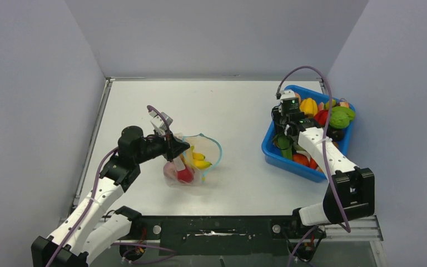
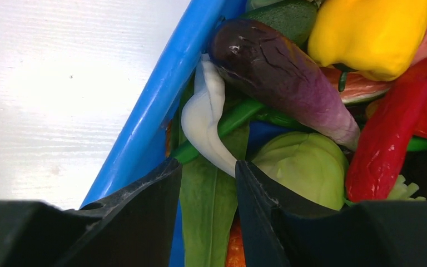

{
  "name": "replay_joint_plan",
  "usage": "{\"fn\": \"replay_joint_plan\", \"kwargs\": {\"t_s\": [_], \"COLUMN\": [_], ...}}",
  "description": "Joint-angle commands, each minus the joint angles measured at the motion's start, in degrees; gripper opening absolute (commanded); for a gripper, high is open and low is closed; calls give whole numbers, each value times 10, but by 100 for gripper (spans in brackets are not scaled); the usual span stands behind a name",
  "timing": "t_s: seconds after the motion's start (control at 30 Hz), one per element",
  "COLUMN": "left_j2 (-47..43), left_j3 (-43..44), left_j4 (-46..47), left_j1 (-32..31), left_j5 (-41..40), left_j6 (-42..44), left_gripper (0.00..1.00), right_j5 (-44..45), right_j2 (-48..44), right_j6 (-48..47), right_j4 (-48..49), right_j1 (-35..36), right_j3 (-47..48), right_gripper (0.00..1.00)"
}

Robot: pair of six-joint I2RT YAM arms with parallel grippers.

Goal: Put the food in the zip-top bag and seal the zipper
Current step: Pick up the fake fruit from the bin.

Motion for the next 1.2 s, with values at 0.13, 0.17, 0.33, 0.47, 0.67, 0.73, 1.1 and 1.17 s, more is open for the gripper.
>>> {"fn": "replay_joint_plan", "kwargs": {"t_s": [0.13, 0.17, 0.33, 0.47, 0.67, 0.73, 1.1, 1.17], "left_j2": [-10, -10, -11, -14, -15, -18, -12, -13], "left_j3": [9, 9, 11, 10, 10, 9, 11, 10], "left_j4": [42, 42, 40, 40, 38, 37, 33, 34], "left_j1": [1, 1, 2, 1, 1, 1, 1, 1], "left_j5": [8, 8, 6, 5, 5, 3, 1, -3], "left_j6": [7, 7, 9, 10, 10, 11, 14, 14], "left_gripper": [0, 0, 0, 0, 0, 0, 0, 0], "right_j5": [-3, -6, -13, -20, -34, -40, -54, -54], "right_j2": [37, 41, 72, 83, 71, 66, 35, 22], "right_j6": [-27, -28, -31, -30, -22, -18, 15, 16], "right_j4": [61, 65, 57, 45, 42, 40, -20, -37], "right_j1": [-12, -13, -18, -20, -19, -19, -14, -12], "right_j3": [1, 0, 8, 17, 11, 9, 23, 26], "right_gripper": [45, 45, 44, 42, 31, 27, 16, 16]}}
